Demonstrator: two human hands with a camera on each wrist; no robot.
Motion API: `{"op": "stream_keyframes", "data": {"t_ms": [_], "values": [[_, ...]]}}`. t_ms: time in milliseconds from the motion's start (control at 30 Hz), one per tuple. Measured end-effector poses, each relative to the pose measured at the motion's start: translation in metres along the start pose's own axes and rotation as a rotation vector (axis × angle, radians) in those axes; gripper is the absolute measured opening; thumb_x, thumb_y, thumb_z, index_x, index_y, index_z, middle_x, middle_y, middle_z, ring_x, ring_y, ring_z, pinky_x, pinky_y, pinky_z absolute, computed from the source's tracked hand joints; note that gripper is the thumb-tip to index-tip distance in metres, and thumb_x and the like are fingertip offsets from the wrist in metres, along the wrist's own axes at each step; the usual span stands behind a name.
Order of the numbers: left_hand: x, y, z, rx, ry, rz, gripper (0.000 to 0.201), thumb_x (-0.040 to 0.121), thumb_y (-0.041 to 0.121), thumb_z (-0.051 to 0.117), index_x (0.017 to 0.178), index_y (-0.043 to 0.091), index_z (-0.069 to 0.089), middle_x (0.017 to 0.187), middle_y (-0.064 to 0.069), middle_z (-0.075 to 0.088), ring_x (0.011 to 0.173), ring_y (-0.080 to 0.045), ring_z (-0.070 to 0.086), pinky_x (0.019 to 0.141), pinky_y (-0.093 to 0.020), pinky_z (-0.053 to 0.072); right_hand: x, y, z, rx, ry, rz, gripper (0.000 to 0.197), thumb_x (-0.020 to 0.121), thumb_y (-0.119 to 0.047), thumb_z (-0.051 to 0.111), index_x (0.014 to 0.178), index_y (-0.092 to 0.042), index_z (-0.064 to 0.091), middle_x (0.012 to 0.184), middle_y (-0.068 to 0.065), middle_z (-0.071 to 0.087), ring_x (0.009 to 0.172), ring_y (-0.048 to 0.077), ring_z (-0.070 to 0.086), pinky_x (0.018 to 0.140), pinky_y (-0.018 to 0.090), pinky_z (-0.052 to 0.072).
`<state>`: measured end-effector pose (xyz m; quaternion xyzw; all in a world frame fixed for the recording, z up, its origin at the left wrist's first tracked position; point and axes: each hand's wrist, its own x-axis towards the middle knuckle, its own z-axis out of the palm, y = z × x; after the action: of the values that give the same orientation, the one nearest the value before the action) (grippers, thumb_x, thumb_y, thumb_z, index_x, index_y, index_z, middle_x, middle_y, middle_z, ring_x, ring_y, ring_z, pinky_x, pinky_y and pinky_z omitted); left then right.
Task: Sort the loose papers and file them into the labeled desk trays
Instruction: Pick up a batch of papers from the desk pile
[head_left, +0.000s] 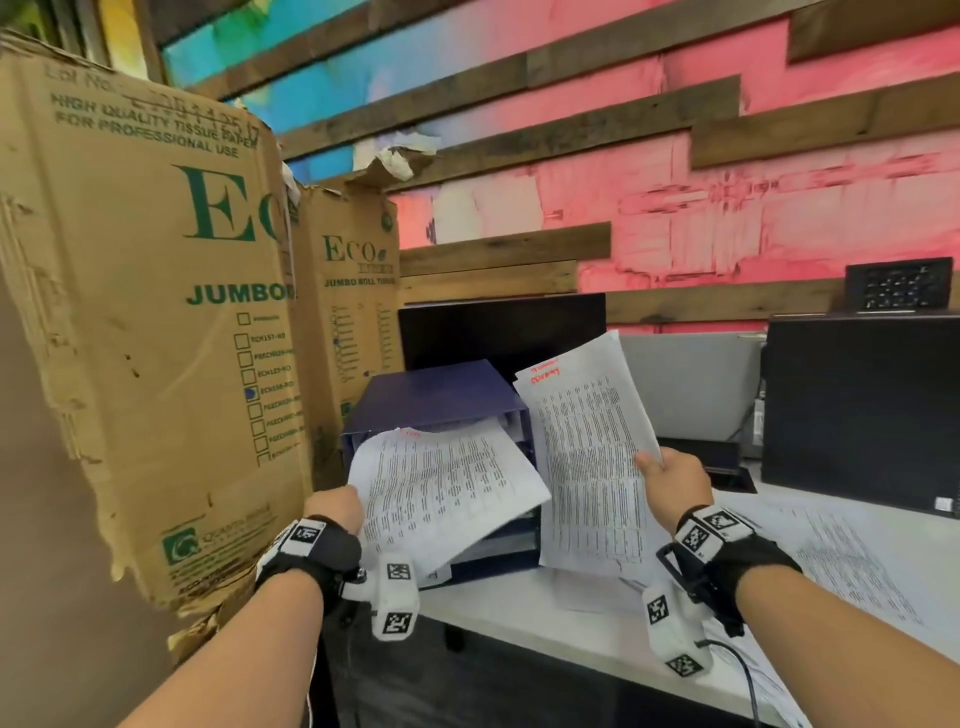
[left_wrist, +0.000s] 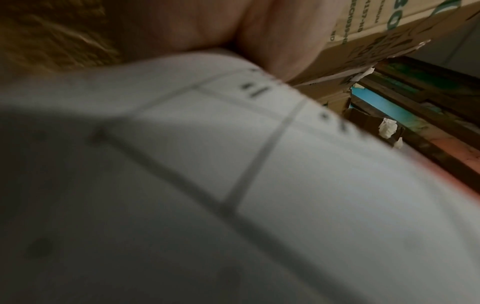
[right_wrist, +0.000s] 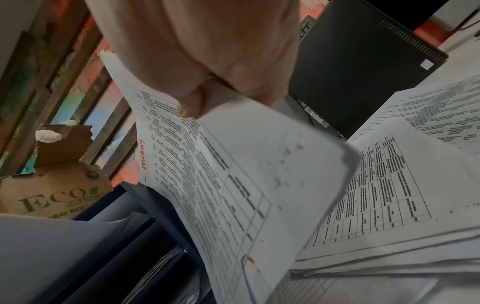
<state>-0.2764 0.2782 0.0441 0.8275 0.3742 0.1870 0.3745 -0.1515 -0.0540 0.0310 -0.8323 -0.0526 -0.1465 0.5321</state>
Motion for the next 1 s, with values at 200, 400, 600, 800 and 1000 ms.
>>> {"op": "stream_keyframes", "data": {"t_ms": [200, 400, 600, 800, 1000], "values": [[0.021, 0.024, 0.014, -0.136, 0.044, -0.025, 0.043, 0.102, 0.024, 0.032, 0.136, -0.001, 0.041, 0.131, -0.020, 0.054, 0.119, -0.034, 0.053, 0.098, -0.039, 0.045, 0.005, -0.001, -0.001, -0.005, -0.002, -0.011, 0.027, 0.098, -0.023, 0.048, 0.099, -0.002, 0.065, 0.076, 0.010, 0.059, 0.067, 0.021, 0.052, 0.062, 0.028, 0.037], [0.044, 0.041, 0.033, -0.167, 0.042, -0.026, 0.056, 0.097, 0.013, 0.038, 0.149, 0.009, 0.018, 0.131, -0.012, 0.053, 0.114, -0.029, 0.057, 0.086, -0.032, 0.048, 0.016, 0.004, 0.007, 0.004, -0.034, -0.014, 0.027, 0.097, -0.024, 0.049, 0.103, -0.003, 0.066, 0.078, 0.011, 0.064, 0.073, 0.024, 0.058, 0.067, 0.029, 0.043], [0.052, 0.051, 0.044, -0.713, -0.108, -0.091, 0.021, 0.081, 0.017, 0.064, 0.094, 0.007, 0.050, 0.084, -0.015, 0.055, 0.088, -0.028, 0.054, 0.079, -0.044, 0.046, 0.027, 0.012, 0.019, 0.014, -0.040, -0.003, 0.028, 0.097, -0.024, 0.050, 0.105, -0.003, 0.066, 0.076, 0.008, 0.063, 0.074, 0.024, 0.058, 0.068, 0.028, 0.041], [0.052, 0.052, 0.064, -0.330, -0.165, 0.106, 0.019, 0.080, 0.005, 0.060, 0.098, 0.009, 0.057, 0.098, -0.017, 0.062, 0.084, -0.028, 0.058, 0.079, -0.040, 0.052, 0.030, 0.019, 0.032, -0.006, -0.062, 0.007, 0.026, 0.097, -0.024, 0.049, 0.100, -0.005, 0.066, 0.076, 0.010, 0.063, 0.069, 0.022, 0.055, 0.064, 0.029, 0.040], [0.059, 0.048, 0.061, -0.100, 0.000, 0.106, 0.053, 0.087, 0.041, 0.063, 0.125, 0.005, 0.053, 0.094, -0.016, 0.066, 0.078, -0.032, 0.064, 0.066, -0.030, 0.047, 0.030, 0.022, 0.034, -0.018, -0.054, 0.016, 0.027, 0.097, -0.025, 0.049, 0.100, -0.005, 0.066, 0.081, 0.014, 0.065, 0.077, 0.027, 0.058, 0.071, 0.030, 0.042]]}}
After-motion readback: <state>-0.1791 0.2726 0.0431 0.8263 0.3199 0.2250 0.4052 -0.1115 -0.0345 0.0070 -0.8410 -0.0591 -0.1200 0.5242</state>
